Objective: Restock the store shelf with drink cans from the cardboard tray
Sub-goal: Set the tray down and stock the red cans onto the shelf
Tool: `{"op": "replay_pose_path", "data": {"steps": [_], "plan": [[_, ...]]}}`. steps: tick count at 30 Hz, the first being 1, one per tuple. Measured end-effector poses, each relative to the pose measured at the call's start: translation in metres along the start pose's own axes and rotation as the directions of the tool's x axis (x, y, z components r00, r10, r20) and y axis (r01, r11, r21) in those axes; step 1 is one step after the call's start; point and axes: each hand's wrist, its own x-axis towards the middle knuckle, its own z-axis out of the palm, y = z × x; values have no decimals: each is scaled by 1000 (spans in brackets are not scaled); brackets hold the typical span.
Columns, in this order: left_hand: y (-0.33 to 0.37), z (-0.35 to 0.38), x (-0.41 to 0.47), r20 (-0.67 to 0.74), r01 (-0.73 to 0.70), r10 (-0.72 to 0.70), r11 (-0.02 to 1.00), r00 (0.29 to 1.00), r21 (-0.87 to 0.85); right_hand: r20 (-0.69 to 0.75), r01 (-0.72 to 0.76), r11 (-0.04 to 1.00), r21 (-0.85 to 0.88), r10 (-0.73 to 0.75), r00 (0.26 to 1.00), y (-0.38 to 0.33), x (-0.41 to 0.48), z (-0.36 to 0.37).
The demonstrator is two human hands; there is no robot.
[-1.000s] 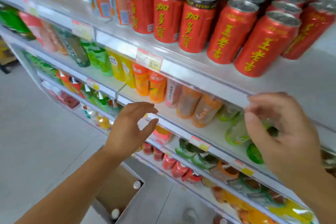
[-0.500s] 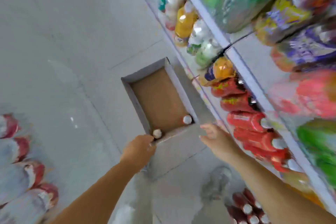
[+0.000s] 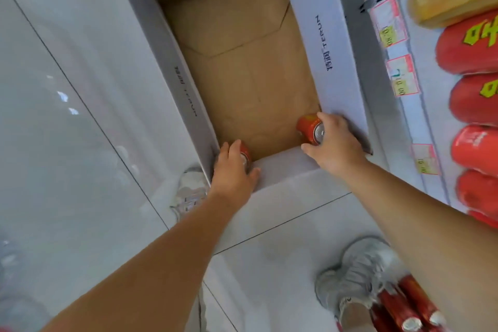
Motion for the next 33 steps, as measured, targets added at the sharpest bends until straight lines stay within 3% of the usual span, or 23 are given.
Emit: {"op": "replay_pose_path", "data": {"steps": [7,10,15,21,26,33], "plan": [[-6,25,19,-126,71,-69,997,990,13,74,27,990,-138,-17,997,8,23,6],[-8,22,30,-84,23,-20,999,996,39,89,47,980,-194,-30,996,8,33,5],[-11,22,38,21,-63,65,996,998,-60,59,64,980,-191,-53,997,12,36,4],[-10,11,27,-52,-67,64,995,997,-68,-6,82,996,39,-82,997,11,20,3],[-3,-16,-8,-143,-81,61,987,988,-140,-102,126,951,283,-101,990,8,-25,-4],[63,-86,-122,-181,-312,286,940,941,-136,-169,145,839,525,-65,983,-2,-147,-80]]}}
